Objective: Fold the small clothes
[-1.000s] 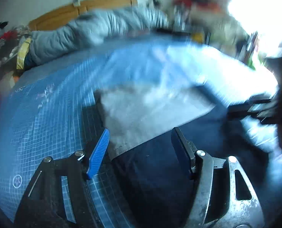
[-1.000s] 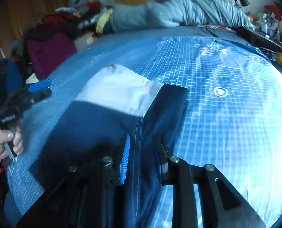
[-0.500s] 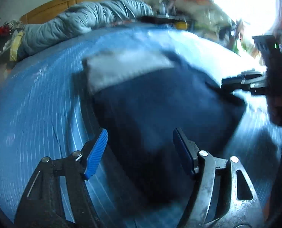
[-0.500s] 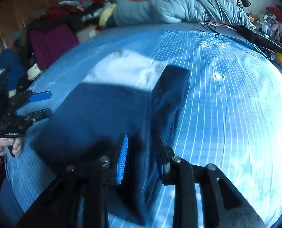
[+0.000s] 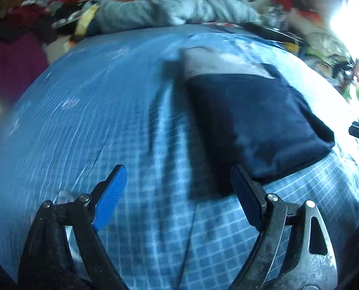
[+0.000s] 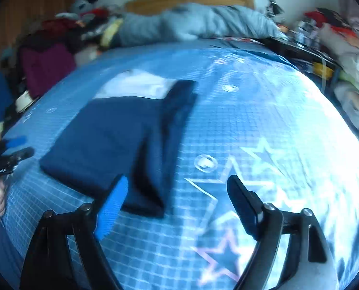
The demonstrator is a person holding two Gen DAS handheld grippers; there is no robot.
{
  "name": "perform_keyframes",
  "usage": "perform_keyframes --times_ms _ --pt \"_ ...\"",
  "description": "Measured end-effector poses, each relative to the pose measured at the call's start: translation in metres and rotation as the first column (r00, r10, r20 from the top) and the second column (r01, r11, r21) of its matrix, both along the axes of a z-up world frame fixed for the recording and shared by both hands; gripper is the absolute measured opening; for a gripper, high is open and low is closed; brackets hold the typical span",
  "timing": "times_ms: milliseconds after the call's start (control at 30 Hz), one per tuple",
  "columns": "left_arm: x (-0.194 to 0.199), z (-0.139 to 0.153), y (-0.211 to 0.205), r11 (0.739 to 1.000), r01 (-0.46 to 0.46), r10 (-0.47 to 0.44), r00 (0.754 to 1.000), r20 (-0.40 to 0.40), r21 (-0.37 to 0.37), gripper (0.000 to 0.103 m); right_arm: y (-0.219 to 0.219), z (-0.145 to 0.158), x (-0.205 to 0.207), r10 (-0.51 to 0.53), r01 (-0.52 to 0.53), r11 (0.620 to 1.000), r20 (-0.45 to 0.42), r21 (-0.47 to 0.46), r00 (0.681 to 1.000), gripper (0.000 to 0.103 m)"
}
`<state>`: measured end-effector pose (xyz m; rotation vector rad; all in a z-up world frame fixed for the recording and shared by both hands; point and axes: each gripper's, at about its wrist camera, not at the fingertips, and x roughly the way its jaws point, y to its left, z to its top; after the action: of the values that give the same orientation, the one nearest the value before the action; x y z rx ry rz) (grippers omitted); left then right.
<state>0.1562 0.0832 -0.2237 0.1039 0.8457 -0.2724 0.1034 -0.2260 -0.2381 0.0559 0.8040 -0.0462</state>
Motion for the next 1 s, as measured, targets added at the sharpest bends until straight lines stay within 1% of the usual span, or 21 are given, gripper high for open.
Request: perform_keyframes --times_ms 100,167,233,267,300,333,367,400,500,633,1000 --pt "0.004 -0.018 0.012 0.997 -0.079 0.080 0.996 -0.049 0.017 0.086 -0.024 -0.021 -0.010 -0.100 0.101 0.995 -0.066 0.009 0.993 0.087" --pt "0.004 -0.029 0.015 0.994 -0.098 0.101 0.992 -0.078 0.038 0.088 -0.036 -0.036 -0.016 -0.162 0.167 0.986 -0.119 0.029 0.980 0.088" --pt "0.010 -0.047 0.016 0.992 -0.109 0.117 0.983 -0.141 0.064 0.089 -0.045 -0.055 -0.017 -0.213 0.224 0.974 -0.176 0.040 0.961 0.098" --pt "0.012 -0.051 0.016 0.992 -0.108 0.117 0.982 -0.147 0.065 0.096 -0.042 -0.060 -0.018 -0.207 0.213 0.977 -0.152 0.020 0.966 0.101" --pt "0.015 -0.051 0.016 0.992 -0.109 0.117 0.982 -0.150 0.059 0.103 -0.036 -0.063 -0.018 -0.198 0.196 0.980 -0.128 -0.027 0.972 0.103" --pt "0.018 -0.052 0.017 0.992 -0.109 0.117 0.979 -0.164 0.058 0.103 -0.030 -0.067 -0.017 -0.196 0.186 0.979 -0.135 -0.088 0.971 0.103" --pt "0.020 -0.054 0.019 0.993 -0.107 0.114 0.978 -0.173 0.048 0.103 -0.026 -0.067 -0.016 -0.197 0.183 0.977 -0.133 -0.113 0.971 0.103" --pt "0.022 -0.053 0.019 0.994 -0.107 0.112 0.978 -0.174 0.037 0.103 -0.026 -0.068 -0.016 -0.199 0.184 0.976 -0.135 -0.112 0.971 0.103" --pt "0.024 -0.054 0.020 0.994 -0.107 0.110 0.978 -0.174 0.031 0.103 -0.035 -0.068 -0.019 -0.191 0.186 0.981 -0.129 -0.055 0.973 0.103" --pt "0.024 -0.054 0.020 0.994 -0.108 0.112 0.979 -0.171 0.037 0.103 -0.029 -0.070 -0.018 -0.196 0.186 0.979 -0.137 -0.085 0.971 0.103" --pt "0.018 -0.051 0.022 0.994 -0.107 0.110 0.979 -0.172 0.026 0.103 -0.031 -0.070 -0.011 -0.195 0.186 0.980 -0.140 -0.077 0.971 0.103"
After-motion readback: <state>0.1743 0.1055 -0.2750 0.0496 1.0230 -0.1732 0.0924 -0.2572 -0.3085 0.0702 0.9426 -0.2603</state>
